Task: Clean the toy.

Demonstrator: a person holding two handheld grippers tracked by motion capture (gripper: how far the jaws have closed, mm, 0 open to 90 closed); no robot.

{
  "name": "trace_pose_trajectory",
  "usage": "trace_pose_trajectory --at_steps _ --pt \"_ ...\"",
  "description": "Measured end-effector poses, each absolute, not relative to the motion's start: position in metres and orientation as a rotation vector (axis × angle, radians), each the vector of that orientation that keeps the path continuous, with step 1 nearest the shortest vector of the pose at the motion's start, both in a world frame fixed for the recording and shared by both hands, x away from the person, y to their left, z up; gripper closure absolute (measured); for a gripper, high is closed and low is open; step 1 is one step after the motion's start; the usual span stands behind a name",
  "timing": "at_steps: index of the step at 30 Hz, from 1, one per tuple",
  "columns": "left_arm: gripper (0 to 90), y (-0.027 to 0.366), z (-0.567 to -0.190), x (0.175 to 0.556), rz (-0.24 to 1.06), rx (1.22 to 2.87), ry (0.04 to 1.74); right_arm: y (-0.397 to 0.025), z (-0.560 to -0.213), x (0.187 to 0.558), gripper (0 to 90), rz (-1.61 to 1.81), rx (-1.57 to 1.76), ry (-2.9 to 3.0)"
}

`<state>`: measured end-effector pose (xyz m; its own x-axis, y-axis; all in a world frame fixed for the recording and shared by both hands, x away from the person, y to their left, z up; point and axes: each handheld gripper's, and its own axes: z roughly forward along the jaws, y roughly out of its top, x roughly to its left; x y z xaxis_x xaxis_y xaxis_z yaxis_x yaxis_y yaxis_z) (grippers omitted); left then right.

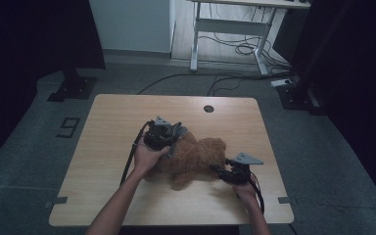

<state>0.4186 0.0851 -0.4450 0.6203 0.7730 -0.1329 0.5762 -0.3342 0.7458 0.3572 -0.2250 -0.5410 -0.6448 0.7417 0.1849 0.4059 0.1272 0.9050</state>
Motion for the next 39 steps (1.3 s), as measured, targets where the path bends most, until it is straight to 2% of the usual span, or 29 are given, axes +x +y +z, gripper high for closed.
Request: trace_pose_trajectory --at_steps 7,8,10,11,12,13,14,23,31,32,33,34,36,37,38,39 --pt "81.8 0.084 -0.457 0.405 0.338 2.055 1.032 -0.225 -0.539 0.356 36.8 1.508 1.139 2.119" --pt "82.1 0.085 -0.461 0.4 0.346 2.047 1.022 -0.226 -0.538 0.356 30.2 1.499 1.157 2.139" --pt "82.2 0.087 -0.464 0.396 0.344 2.032 1.016 -0.227 -0.536 0.356 24.7 1.493 1.181 2.155" --pt "82.3 0.087 -0.464 0.396 0.344 2.032 1.016 -0.227 -0.536 0.356 24.7 1.493 1.181 2.155" --pt "82.3 0.09 -0.466 0.391 0.344 2.021 1.004 -0.228 -0.534 0.357 18.2 1.504 1.217 2.164" --pt "82.3 0.09 -0.466 0.391 0.344 2.021 1.004 -0.228 -0.534 0.357 18.2 1.504 1.217 2.164" --pt "82.3 0.091 -0.468 0.386 0.34 2.008 0.998 -0.228 -0.532 0.358 12.9 1.502 1.239 2.163" --pt "82.7 0.096 -0.474 0.356 0.342 1.965 0.945 -0.222 -0.512 0.366 0.0 1.571 1.254 2.148" --pt "82.7 0.101 -0.478 0.339 0.321 1.947 0.919 -0.203 -0.516 0.38 0.3 1.494 1.237 2.261" --pt "82.7 0.1 -0.478 0.338 0.324 1.947 0.918 -0.202 -0.519 0.382 4.1 1.485 1.241 2.281" --pt "82.7 0.1 -0.478 0.338 0.324 1.947 0.918 -0.202 -0.519 0.382 4.1 1.485 1.241 2.281" --pt "82.7 0.101 -0.477 0.338 0.327 1.947 0.919 -0.201 -0.522 0.384 14.5 1.505 1.265 2.273" --pt "82.6 0.101 -0.476 0.338 0.335 1.948 0.924 -0.199 -0.521 0.384 27.4 1.492 1.243 2.267" --pt "82.5 0.101 -0.476 0.338 0.335 1.948 0.924 -0.199 -0.521 0.384 27.4 1.492 1.243 2.267" --pt "82.4 0.103 -0.474 0.34 0.346 1.945 0.93 -0.191 -0.517 0.382 38.8 1.449 1.191 2.221" --pt "82.3 0.104 -0.472 0.341 0.349 1.942 0.934 -0.186 -0.516 0.381 41.9 1.429 1.172 2.202"
